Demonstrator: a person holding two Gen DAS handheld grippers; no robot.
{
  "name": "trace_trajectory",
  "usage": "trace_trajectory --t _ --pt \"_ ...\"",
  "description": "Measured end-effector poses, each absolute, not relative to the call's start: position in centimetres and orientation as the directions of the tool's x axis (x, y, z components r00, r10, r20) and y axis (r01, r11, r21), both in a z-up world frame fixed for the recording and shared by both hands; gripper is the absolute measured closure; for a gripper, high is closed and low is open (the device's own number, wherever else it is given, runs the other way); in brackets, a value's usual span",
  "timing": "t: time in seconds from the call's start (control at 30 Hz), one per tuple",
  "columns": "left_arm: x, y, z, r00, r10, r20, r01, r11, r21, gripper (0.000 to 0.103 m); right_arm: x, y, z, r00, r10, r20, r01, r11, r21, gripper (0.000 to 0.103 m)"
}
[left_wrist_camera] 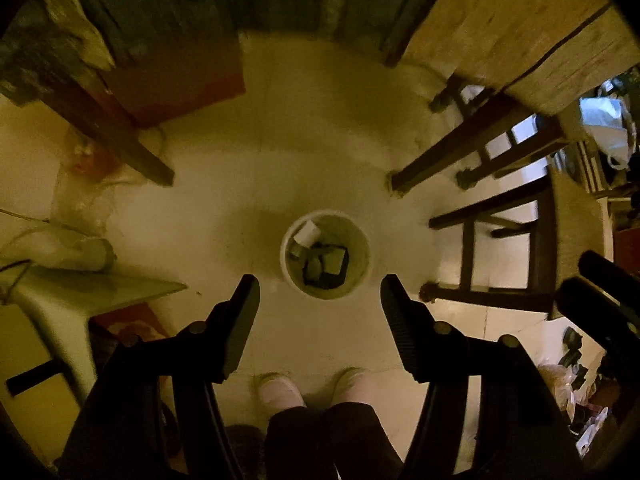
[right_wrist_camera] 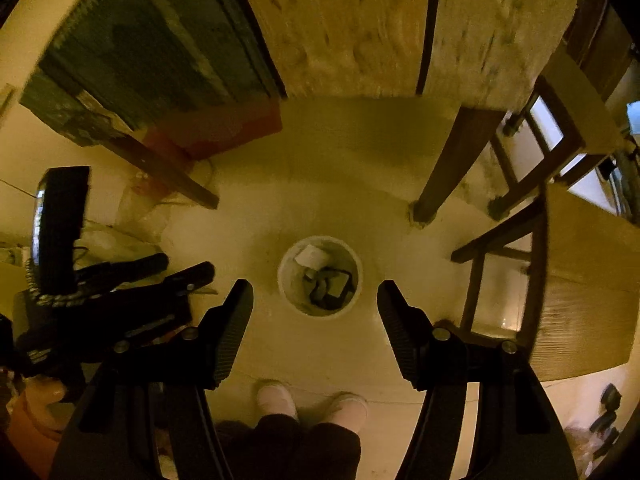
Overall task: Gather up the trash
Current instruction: 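Raise both tools from the bin back toward the table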
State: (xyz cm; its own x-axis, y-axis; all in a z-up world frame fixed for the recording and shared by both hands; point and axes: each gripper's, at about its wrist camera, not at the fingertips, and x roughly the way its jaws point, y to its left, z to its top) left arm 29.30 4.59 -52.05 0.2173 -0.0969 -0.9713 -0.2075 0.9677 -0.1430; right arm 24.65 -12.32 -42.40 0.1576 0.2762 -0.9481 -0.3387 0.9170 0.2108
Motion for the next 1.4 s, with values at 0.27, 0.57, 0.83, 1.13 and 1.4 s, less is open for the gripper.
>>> trace_trajectory --t 0.27,0.57,0.83,1.13,1.4 --pt "27.5 5.6 -38.1 0.386 -0.074 -0.920 -0.203 0.966 -0.162 0.041 23.9 -11.8 -32.2 0.255 0.310 -0.916 -0.363 0.909 0.206 0.042" --pt "24.7 6.3 -22.4 0.590 -0.044 -0.806 -0.138 0.978 -0.154 0.041 22.2 -11.2 -18.8 0.426 0.348 -0.835 -0.387 0.904 0.179 0.042" --pt "21.3 6.2 -9.5 0.761 -0.051 -0.647 -0.056 0.988 -0.144 0.041 19.6 -10.7 -8.1 0.594 0.355 -0.722 -0.377 0.915 0.140 0.039" --pt "16.5 8.5 -1.3 0.876 -0.077 -0.477 0.022 0.993 -0.120 0.040 16.4 -10.0 -0.4 0.756 0.298 -0.583 -0.317 0.946 0.072 0.025" --pt "14.4 9.9 1.3 0.925 -0.049 -0.376 0.013 0.995 -0.097 0.012 15.0 -10.4 1.9 0.839 0.264 -0.477 -0.269 0.961 0.059 0.011"
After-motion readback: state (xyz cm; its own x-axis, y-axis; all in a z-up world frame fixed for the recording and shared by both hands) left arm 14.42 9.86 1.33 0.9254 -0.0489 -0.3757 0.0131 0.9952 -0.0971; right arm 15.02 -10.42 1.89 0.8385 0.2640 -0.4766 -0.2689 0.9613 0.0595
